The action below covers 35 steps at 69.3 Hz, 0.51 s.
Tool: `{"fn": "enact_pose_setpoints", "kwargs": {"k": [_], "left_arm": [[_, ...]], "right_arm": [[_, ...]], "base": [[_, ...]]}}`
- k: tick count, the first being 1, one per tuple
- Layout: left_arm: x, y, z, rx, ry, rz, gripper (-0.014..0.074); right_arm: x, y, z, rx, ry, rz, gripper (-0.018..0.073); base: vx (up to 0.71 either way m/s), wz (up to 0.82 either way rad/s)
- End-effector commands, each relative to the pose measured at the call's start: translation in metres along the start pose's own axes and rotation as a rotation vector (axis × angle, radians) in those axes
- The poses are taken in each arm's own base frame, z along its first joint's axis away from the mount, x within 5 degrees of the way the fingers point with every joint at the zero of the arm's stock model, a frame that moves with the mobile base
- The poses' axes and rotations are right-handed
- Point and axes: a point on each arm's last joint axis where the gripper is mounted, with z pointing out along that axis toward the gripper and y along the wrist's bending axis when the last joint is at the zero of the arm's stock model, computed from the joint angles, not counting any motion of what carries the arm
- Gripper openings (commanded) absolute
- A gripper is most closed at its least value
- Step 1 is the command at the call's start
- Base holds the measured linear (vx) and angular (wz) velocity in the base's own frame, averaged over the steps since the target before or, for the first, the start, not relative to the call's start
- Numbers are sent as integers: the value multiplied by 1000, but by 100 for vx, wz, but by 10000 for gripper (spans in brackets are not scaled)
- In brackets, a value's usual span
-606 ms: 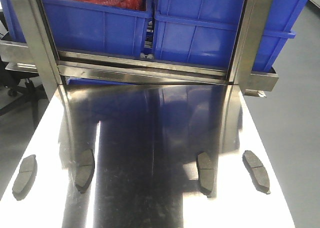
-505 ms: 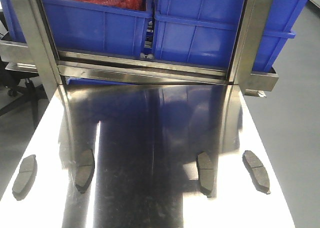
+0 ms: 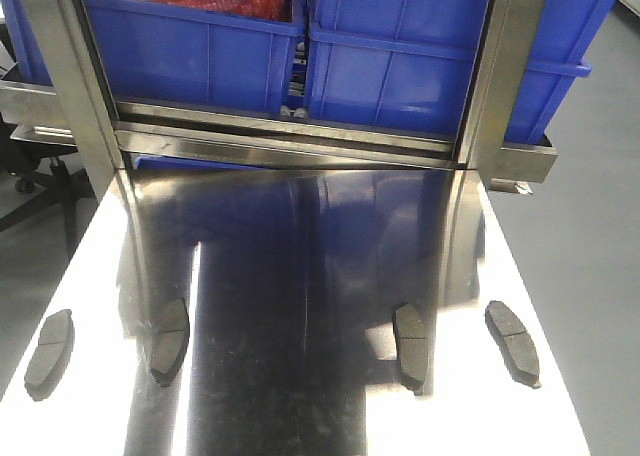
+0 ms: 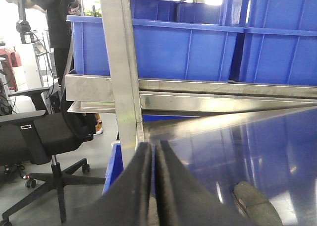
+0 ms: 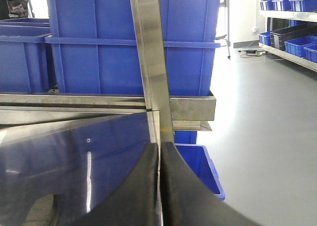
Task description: Move and align brake pads A on conveyor
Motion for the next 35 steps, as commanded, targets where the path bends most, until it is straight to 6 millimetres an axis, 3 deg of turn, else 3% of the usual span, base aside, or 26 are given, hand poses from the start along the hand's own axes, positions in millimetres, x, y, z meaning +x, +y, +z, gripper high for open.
{"fn": "enact_pose_setpoints", "kwargs": {"k": [1,35], "left_arm": [[-12,0,-2,3,-102,-19,-6],[-19,0,-3,1,-160,-16,-6]], "right_arm": [[-1,-1,0,3,-70,-8,-3],[-1,-1,0,3,-69,-8,-3]], "base": [[0,0],[0,0]]}}
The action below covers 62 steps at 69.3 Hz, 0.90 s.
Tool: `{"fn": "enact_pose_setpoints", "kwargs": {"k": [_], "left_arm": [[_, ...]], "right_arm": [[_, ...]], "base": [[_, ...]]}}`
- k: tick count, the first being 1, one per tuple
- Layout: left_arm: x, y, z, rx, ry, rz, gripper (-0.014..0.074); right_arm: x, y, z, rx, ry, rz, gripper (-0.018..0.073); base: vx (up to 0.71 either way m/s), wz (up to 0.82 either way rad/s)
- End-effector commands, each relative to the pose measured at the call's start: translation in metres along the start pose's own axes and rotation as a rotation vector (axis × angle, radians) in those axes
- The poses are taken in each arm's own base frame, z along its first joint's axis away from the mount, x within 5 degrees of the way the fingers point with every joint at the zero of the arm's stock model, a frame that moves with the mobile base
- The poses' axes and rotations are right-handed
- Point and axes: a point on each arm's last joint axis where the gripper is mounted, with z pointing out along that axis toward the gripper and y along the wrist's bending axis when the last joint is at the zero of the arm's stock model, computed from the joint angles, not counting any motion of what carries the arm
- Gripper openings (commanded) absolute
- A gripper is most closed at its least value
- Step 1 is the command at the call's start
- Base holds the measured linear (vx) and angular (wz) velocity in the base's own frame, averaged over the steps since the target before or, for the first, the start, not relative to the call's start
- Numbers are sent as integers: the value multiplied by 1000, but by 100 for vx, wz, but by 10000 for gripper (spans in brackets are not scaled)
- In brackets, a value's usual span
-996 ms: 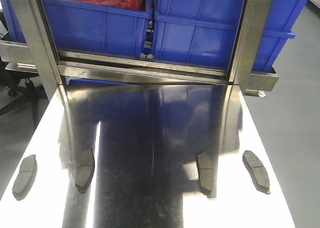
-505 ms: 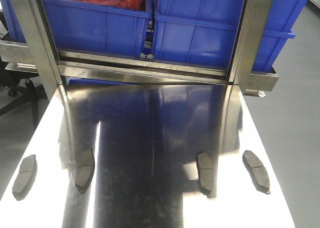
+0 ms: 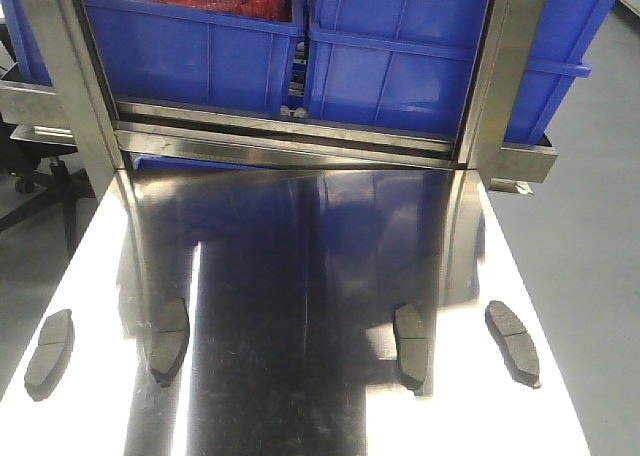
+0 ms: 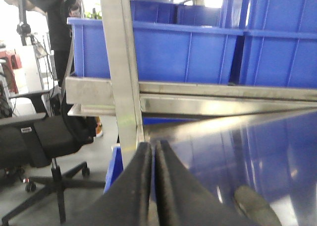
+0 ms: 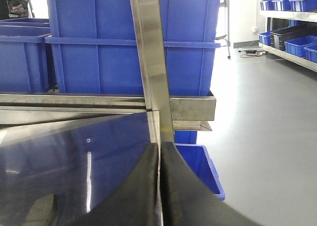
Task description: Move and align brake pads A on conveyor
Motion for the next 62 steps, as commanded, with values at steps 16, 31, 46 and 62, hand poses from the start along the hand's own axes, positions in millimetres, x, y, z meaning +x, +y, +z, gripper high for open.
{"fn": "enact_pose_setpoints", "kwargs": {"k": [16,31,46,62], "left_arm": [[-66,1,-1,7,-59,-15,-6],[-106,1,36,18,245,-14,-6],[-108,1,57,19,311,-15,11],[-107,1,56,19,315,-15,344]], "right_arm": [[-1,-1,0,3,-69,-8,-3],[-1,-1,0,3,-69,-8,-3],[-1,-1,0,3,-69,-8,-3],[-1,-1,0,3,-69,-8,-3]], "base": [[0,0],[0,0],[0,0],[0,0]]}}
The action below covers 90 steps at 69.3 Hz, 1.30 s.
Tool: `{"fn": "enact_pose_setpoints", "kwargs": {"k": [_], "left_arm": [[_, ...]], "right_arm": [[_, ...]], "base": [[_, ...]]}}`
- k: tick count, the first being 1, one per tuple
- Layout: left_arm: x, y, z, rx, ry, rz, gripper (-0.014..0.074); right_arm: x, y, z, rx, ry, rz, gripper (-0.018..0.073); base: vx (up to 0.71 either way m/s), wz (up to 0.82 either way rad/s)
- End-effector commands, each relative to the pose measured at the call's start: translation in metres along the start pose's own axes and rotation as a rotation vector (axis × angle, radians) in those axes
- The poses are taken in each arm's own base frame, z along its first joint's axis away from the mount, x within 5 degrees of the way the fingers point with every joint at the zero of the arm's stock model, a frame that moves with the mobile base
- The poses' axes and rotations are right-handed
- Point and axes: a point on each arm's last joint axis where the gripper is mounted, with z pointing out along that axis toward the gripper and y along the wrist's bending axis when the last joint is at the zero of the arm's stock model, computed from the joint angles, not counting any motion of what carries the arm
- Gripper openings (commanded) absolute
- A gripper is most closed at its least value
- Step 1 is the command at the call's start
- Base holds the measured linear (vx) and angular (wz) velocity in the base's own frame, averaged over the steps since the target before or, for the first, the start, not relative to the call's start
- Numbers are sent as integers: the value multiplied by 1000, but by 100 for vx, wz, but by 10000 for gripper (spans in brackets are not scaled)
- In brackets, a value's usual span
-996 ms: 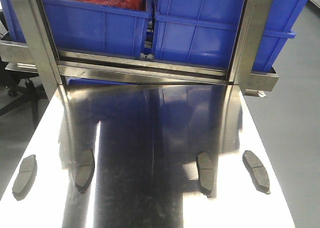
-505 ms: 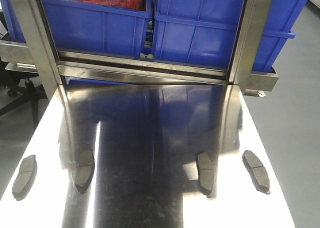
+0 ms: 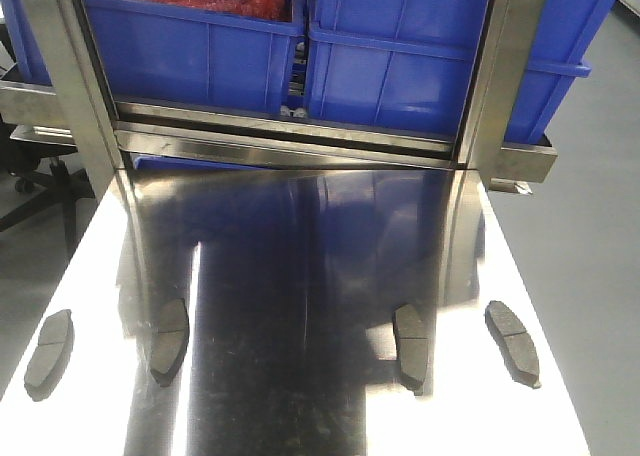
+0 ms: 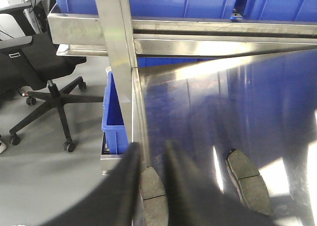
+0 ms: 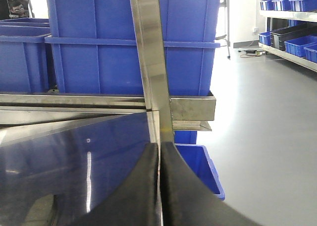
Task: Move and align brake pads A on conveyor
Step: 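Lower the left gripper onto the outermost brake pad on its side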
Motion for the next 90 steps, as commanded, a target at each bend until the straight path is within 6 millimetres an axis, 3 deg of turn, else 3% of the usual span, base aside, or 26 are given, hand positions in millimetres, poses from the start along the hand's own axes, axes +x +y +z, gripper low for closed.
{"fn": "enact_pose_setpoints", "kwargs": {"k": [1,7,16,34,47,57,71,90], "left_arm": [[-17,0,-3,6,-87,-13,370],[-16,0,-3,6,-86,-13,517],[-17,0,-3,6,-87,-13,638],[-15,-1,-3,8,-66,-14,627],[-12,-2,7,25,76,-34,605],[-19,-4,38,47,243,-68,603],[-22,-6,102,56,475,-122,596],[-14,-7,166,40,714,-172,593]], "right_arm": [[-1,-1,0,3,-69,-8,-3],[-1,-1,0,3,-69,-8,-3],[-1,-1,0,3,-69,-8,-3],[-1,-1,0,3,-69,-8,-3],[-1,-1,0,3,-69,-8,-3],[-1,-1,0,3,-69,-8,-3],[-1,-1,0,3,-69,-8,-3],[-1,-1,0,3,-69,-8,-3]], "base": [[0,0],[0,0],[0,0],[0,0],[0,0],[0,0],[0,0],[0,0]]}}
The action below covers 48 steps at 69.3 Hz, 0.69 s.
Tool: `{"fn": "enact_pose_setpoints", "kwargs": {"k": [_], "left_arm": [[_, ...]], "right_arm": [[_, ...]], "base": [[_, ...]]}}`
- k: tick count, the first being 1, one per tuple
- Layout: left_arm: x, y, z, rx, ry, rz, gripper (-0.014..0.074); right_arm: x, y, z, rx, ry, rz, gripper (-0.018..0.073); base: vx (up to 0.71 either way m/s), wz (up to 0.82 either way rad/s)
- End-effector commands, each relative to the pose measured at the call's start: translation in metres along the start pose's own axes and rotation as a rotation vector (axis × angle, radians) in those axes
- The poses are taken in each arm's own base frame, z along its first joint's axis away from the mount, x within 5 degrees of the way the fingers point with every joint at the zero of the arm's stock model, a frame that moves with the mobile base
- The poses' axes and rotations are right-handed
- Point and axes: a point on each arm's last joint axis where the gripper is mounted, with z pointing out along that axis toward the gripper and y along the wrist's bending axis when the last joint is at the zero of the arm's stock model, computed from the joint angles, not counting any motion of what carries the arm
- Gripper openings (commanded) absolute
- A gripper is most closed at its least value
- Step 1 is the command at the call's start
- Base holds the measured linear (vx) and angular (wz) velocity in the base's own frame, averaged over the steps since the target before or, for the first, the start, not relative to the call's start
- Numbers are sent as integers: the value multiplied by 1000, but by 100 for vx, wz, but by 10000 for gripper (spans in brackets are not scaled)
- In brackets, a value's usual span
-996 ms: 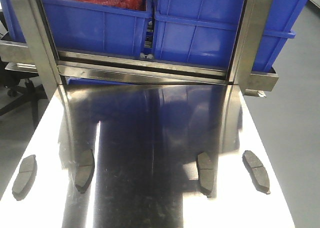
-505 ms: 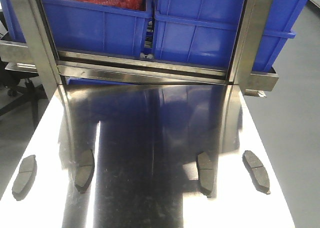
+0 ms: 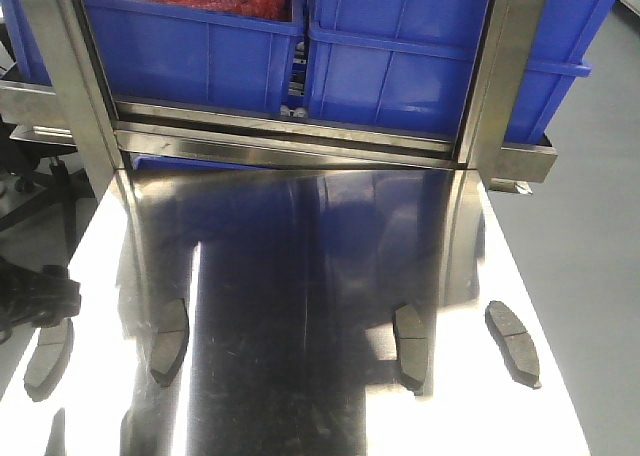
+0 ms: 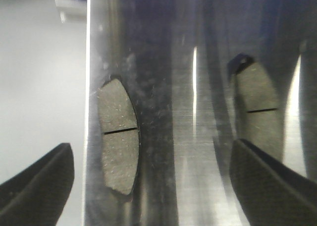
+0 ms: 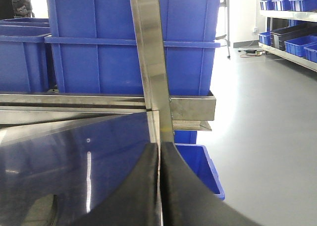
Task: Move and align brake pads A on conveyor
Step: 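Lower the left gripper onto the outermost brake pad on its side, then close the left gripper on the brake pad's narrow end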
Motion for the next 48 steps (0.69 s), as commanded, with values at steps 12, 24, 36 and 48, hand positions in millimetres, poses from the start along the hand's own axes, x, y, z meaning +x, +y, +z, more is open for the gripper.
{"fn": "enact_pose_setpoints", "kwargs": {"k": [12,24,36,48], "left_arm": [[-28,-2,30,-4,105,-69,593],[-26,4,49,-64,162,-98,593],[-26,5,58,-68,177,-100,593],[-23,6,72,-74,216,-102,593]], "right_arm": [[-1,-1,0,3,-69,-8,-3],[-1,-1,0,3,-69,-8,-3],[-1,-1,0,3,-69,-8,-3],[-1,-1,0,3,-69,-8,-3]], "base": [[0,0],[0,0],[0,0],[0,0]]}}
